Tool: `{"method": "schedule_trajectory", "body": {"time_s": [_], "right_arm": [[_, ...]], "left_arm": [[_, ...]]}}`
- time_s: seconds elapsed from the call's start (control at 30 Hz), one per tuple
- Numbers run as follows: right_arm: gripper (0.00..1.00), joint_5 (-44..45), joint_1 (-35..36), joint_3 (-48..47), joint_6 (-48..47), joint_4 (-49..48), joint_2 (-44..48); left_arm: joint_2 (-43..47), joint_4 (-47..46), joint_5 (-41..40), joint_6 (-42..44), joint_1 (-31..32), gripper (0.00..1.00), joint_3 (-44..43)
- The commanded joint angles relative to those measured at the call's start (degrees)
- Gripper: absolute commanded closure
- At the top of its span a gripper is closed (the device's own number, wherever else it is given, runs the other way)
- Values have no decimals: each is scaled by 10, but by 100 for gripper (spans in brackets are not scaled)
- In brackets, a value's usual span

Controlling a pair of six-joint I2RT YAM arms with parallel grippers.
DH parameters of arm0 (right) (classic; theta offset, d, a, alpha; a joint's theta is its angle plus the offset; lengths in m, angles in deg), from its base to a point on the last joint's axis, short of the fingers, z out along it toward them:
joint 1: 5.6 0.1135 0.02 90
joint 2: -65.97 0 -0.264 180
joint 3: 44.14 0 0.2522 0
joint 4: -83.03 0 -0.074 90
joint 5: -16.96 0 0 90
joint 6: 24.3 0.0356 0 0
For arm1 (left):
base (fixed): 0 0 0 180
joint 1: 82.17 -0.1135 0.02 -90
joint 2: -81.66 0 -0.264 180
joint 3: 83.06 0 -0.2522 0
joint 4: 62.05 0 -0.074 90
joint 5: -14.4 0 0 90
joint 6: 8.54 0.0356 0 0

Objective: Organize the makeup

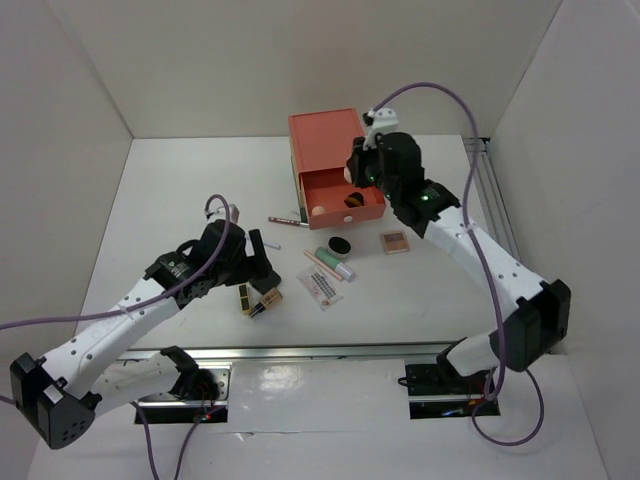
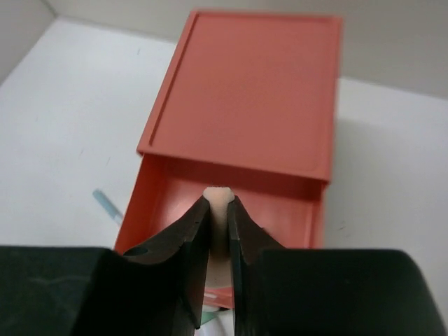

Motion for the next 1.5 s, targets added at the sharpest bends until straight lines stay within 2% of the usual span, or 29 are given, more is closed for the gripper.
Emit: {"method": "schedule_trajectory", "body": {"time_s": [0.0,0.03,0.07,0.1,0.17,0.23,0.43,0.53,0.6,0.8,0.9,1.03,1.17,1.47], "right_arm": [[72,-16,29,-27,-19,39,-50],[67,-16,29,-33,-19,46,-57],[56,-16,29,-38,-19,53,-64],[37,-16,34,-45,-24,60,-65],[24,-16,34,-45,-24,60,-57],[0,-16,34,-45,-24,54,-43],[0,14,39,-14,4,33,39],[0,49,39,0,25,53,78],[0,82,39,18,37,74,106],[0,101,29,52,65,98,181],[0,101,23,67,70,104,207],[0,101,23,80,70,111,220],[0,101,17,80,70,116,220],[0,96,1,85,70,121,226]], "left_arm": [[-20,-45,22,11,3,0,0],[-33,-53,27,17,16,0,0],[-40,-59,27,17,22,0,0],[-49,-70,33,25,29,0,-6],[-66,-70,33,25,50,0,-12],[-91,-70,33,12,65,0,-18],[-122,-83,8,-160,116,0,-13],[-151,-101,-7,-195,150,0,-26],[-199,-91,-35,-230,177,0,-52],[-317,-78,-93,-355,242,0,-98],[-355,-49,-116,-403,247,0,-132],[-422,-37,-133,-434,253,0,-165],[-484,19,-139,-454,253,0,-222],[-533,34,-145,-487,253,0,-242]]}}
